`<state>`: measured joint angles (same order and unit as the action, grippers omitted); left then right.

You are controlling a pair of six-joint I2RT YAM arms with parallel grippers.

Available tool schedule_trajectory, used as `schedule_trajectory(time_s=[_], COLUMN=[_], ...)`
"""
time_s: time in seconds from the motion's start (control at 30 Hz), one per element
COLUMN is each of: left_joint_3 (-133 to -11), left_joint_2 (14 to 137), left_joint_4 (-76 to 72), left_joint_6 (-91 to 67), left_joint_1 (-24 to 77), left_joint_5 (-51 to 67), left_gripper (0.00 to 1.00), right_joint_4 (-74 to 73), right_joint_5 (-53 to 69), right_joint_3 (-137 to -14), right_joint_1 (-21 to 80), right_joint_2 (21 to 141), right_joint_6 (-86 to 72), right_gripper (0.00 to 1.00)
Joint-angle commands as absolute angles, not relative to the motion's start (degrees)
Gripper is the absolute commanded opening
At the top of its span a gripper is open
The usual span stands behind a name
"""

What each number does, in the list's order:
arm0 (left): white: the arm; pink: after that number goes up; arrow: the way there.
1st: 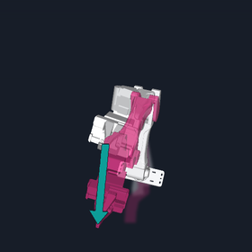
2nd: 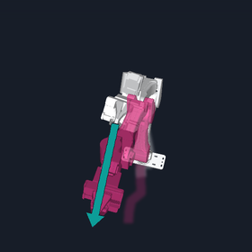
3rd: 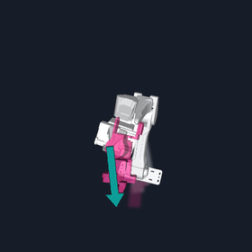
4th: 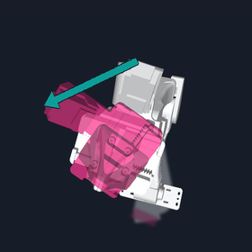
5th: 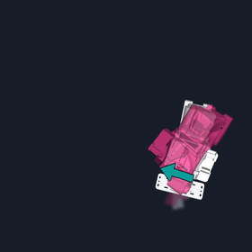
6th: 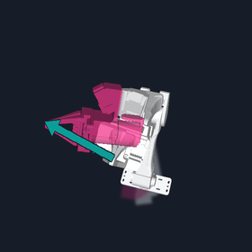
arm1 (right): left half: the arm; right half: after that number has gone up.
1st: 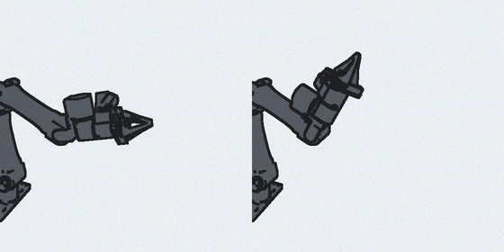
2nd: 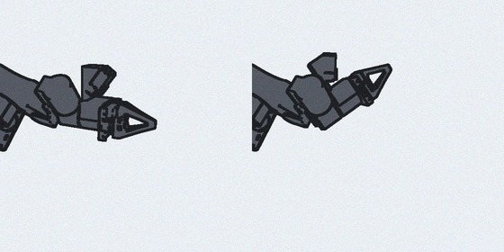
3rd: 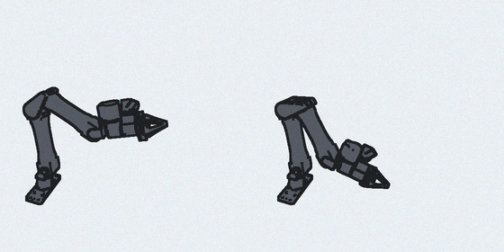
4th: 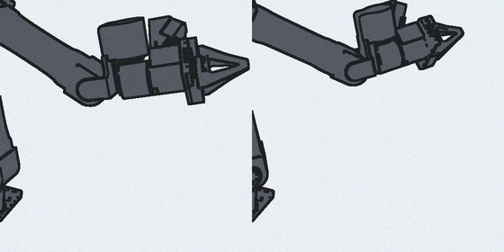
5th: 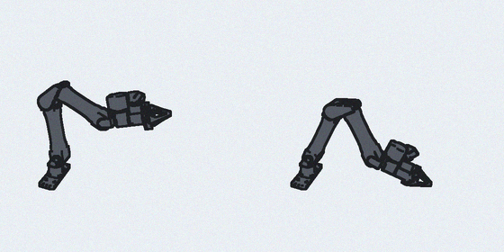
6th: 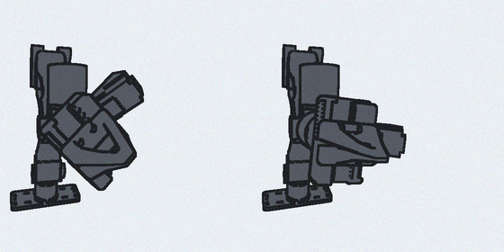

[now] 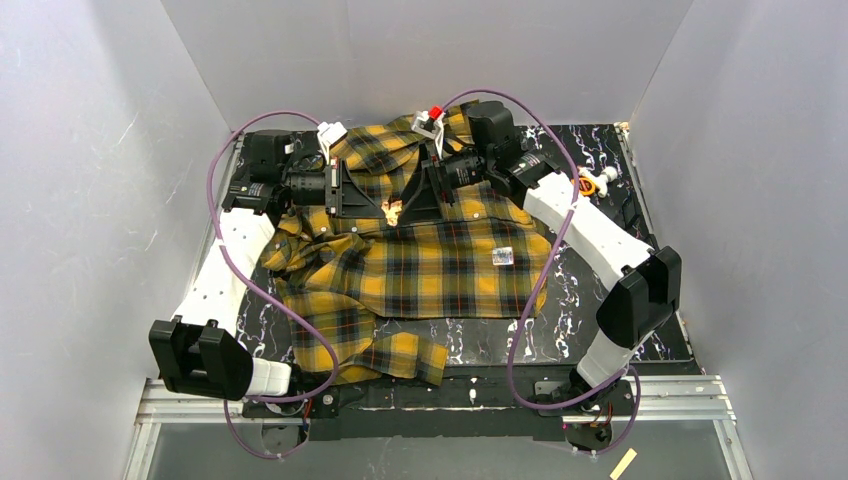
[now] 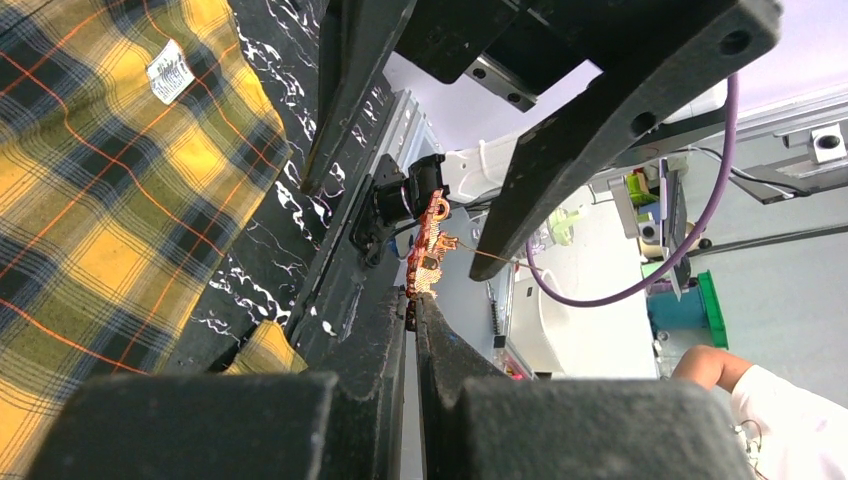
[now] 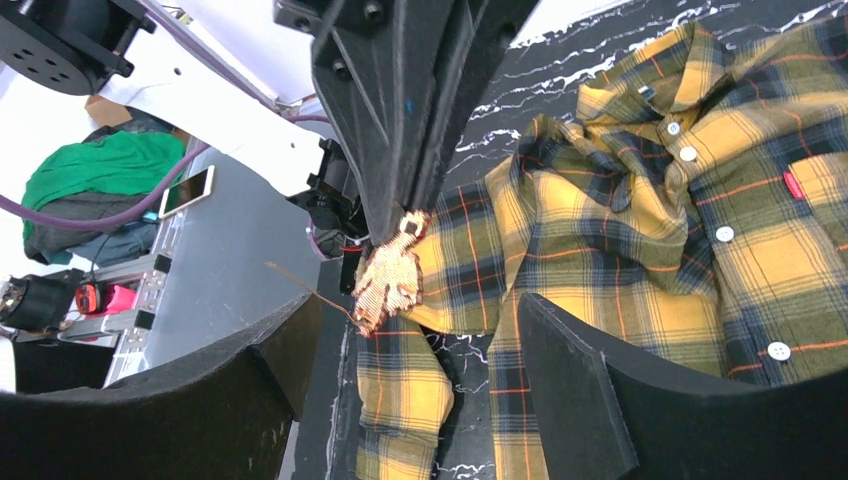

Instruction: Remove the brooch from the garment

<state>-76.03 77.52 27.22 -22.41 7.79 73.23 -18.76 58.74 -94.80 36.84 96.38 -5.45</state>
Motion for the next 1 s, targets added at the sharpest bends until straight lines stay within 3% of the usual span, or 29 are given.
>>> schedule_trajectory(time_s=[0.0, 0.6, 0.97], left_joint_3=[-78.5, -81.8, -82.9], left_joint_2=[77.5, 78.0, 77.6], left_joint_4=[28.7, 32.7, 35.6], left_joint_6=[-20.5, -15.7, -12.1], left_joint_1=[8.5, 10.5, 11.1], left_joint_5=[74.0, 73.3, 70.7], left_gripper=[0.0, 0.0, 0.0], right_joint_4=[-15.0, -14.7, -15.2], right_joint_5=[61.3, 61.2, 59.3], right_joint_3=[-97.9, -96.3, -95.8], right_joint_1=[37.1, 37.1, 37.1], right_joint_2=[96.1, 96.4, 96.4], right_joint_6=[-8.1, -8.9, -9.7], right_gripper=[0.81, 0.67, 0.53])
